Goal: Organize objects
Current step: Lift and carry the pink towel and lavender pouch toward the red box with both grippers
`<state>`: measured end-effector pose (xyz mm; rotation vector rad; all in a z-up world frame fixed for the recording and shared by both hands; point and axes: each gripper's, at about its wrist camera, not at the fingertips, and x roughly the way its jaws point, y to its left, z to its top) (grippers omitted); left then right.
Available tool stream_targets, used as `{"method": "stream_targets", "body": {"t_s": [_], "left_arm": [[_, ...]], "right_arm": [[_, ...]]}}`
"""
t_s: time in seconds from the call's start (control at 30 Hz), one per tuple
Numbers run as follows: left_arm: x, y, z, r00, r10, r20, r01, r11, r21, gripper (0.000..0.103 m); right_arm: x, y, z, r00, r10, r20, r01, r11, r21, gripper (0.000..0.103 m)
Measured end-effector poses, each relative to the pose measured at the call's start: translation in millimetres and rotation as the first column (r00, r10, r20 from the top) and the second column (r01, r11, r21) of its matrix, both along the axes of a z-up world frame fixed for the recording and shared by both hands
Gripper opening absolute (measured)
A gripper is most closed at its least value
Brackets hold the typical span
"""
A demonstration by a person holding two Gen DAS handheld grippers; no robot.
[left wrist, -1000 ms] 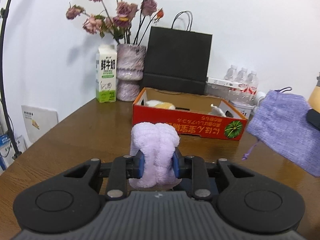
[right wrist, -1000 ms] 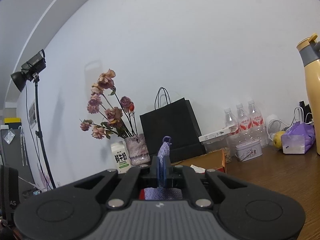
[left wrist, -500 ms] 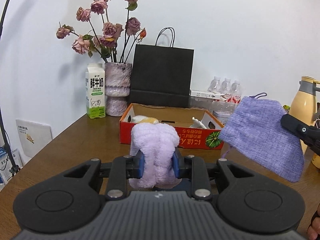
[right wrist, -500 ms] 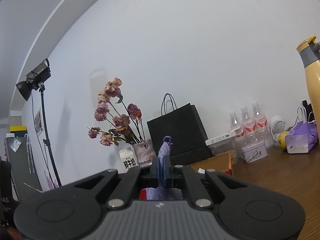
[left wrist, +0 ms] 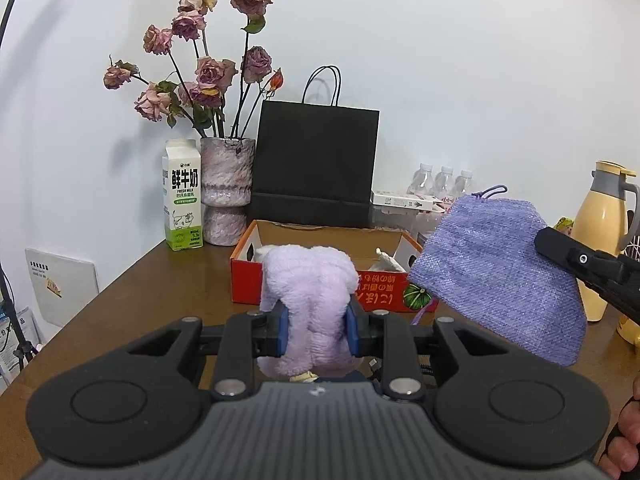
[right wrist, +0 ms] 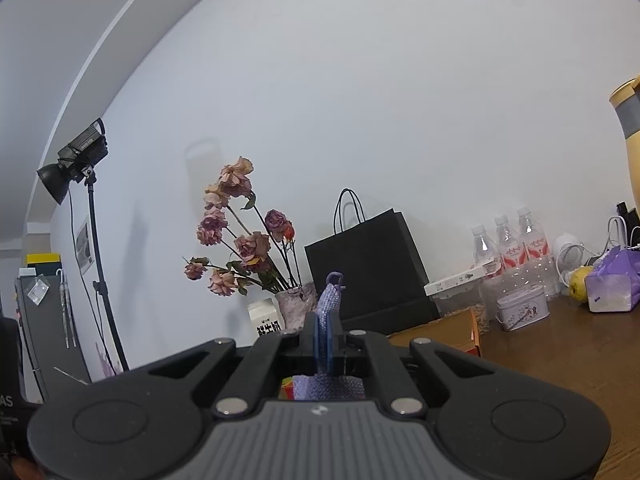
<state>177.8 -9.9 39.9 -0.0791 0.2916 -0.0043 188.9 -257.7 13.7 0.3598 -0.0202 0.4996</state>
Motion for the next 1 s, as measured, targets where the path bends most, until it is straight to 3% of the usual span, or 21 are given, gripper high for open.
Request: {"method": "stream_targets", "body": {"t_s": [1.0], "left_arm": [[61.6, 6.8, 24.8, 0.999, -0.028, 0.031, 0.029, 0.999, -0.015, 0.027]], "right_arm": [[71.0, 27.0, 30.2, 0.999, 0.037, -0.019, -0.038, 0.997, -0.071, 0.003]]}}
